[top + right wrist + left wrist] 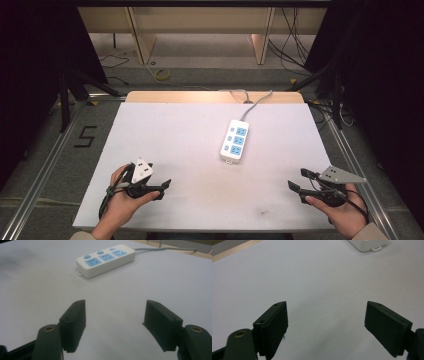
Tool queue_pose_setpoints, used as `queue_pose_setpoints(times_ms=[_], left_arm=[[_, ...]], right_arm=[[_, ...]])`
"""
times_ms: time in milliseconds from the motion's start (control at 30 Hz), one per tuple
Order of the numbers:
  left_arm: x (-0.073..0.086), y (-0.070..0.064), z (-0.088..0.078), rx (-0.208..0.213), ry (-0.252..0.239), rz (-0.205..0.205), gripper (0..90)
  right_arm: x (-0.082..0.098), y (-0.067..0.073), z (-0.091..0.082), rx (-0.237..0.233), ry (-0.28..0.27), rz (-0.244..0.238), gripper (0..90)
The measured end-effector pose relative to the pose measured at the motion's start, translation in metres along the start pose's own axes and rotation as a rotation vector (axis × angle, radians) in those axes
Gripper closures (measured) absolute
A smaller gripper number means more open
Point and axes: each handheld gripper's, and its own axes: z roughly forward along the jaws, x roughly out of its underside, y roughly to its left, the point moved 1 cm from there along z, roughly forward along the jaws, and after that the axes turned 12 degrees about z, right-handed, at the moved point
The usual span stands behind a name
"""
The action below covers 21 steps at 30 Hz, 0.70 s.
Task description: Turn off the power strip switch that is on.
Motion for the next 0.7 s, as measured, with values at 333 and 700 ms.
queue_pose_setpoints(times_ms=[333, 700], left_arm=[[0.0, 0.0, 0.001, 0.0, -0.001, -0.011, 19.1], [0.001, 0.001, 0.001, -0.004, 0.005, -0.011, 20.0]], right_arm=[[-0.004, 0.003, 0.004, -0.002, 0.028, -0.021, 54.2], [-0.016, 0.0, 0.002, 0.071, 0.024, -0.052, 90.0]])
